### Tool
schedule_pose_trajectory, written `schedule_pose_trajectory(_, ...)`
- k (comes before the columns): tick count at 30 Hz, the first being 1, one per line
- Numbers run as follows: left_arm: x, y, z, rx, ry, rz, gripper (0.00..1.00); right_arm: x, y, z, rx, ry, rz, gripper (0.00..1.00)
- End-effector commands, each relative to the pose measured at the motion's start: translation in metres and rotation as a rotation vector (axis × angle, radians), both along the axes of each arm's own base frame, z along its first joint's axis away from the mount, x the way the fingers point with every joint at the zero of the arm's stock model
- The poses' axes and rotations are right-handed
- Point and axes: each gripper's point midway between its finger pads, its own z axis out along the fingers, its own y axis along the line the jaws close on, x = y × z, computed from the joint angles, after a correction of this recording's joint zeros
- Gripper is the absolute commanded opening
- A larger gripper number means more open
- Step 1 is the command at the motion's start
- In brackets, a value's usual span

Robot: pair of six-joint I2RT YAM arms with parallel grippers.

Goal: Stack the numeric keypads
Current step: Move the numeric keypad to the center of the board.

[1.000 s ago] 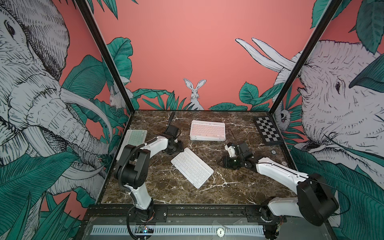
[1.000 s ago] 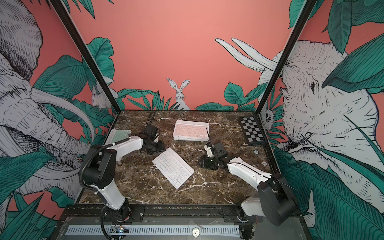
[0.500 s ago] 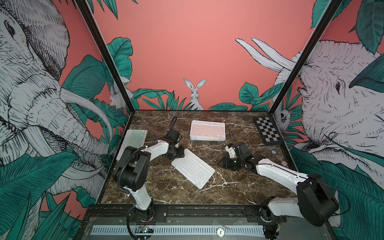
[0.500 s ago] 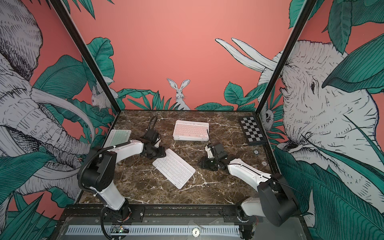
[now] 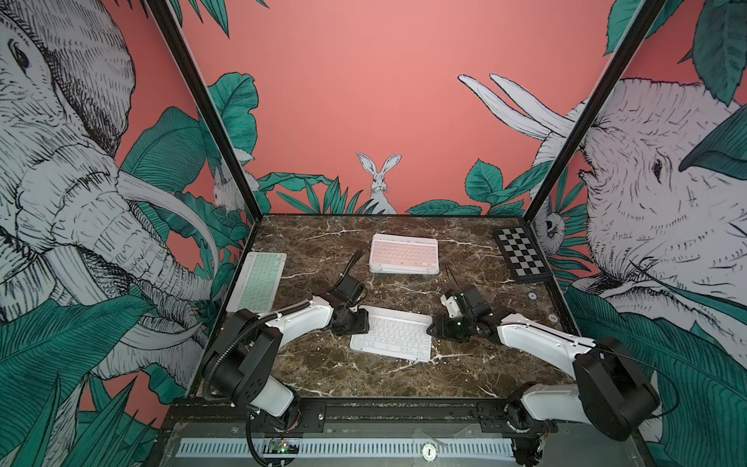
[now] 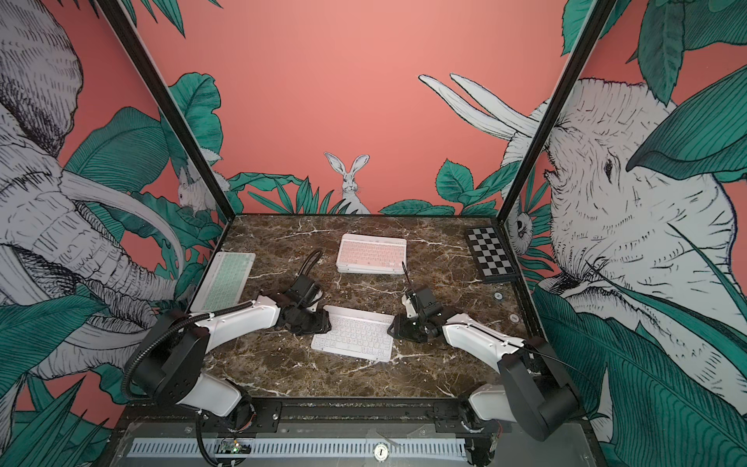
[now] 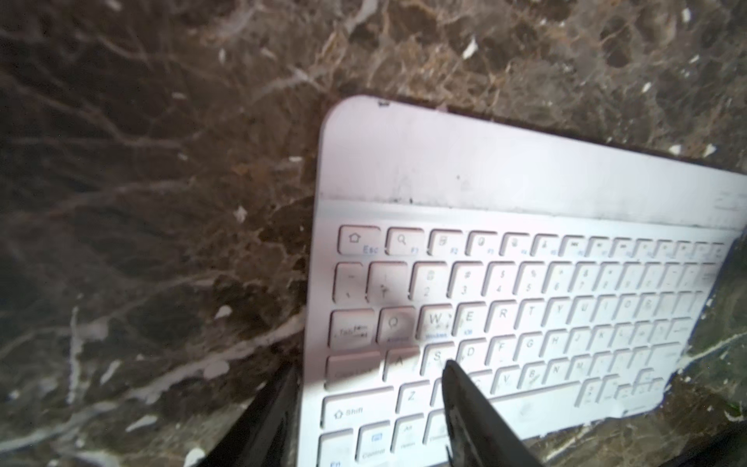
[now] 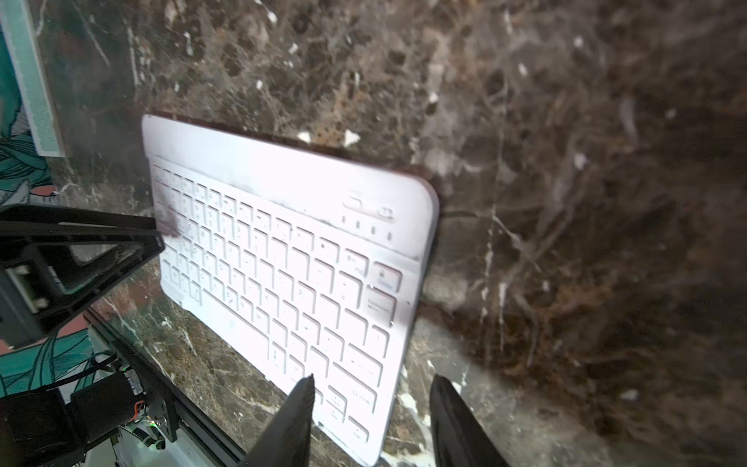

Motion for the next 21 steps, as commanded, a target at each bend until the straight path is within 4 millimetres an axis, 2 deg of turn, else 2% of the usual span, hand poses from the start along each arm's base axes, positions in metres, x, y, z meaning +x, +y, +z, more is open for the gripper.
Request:
schedule_pose_trajectory(1,-0.006,-0.001,0.006,-0.024,-0.007,0.019,0.59,-0.008,-0.011,-0.002,-0.041,0.002,-0.017,0.47)
schedule_pose_trajectory(11,-0.014,-0.020,0.002,-0.051,-0.014,-0.044,0.60,-0.009,-0.009,-0.006,-0.044,0.011,-0.057,0.47)
schedule_pose_trajectory(21,-0.020,-0.024,-0.002,-0.052,-0.003,-0.053,0.60,-0.008,-0.011,-0.012,-0.092,-0.001,-0.073,0.47)
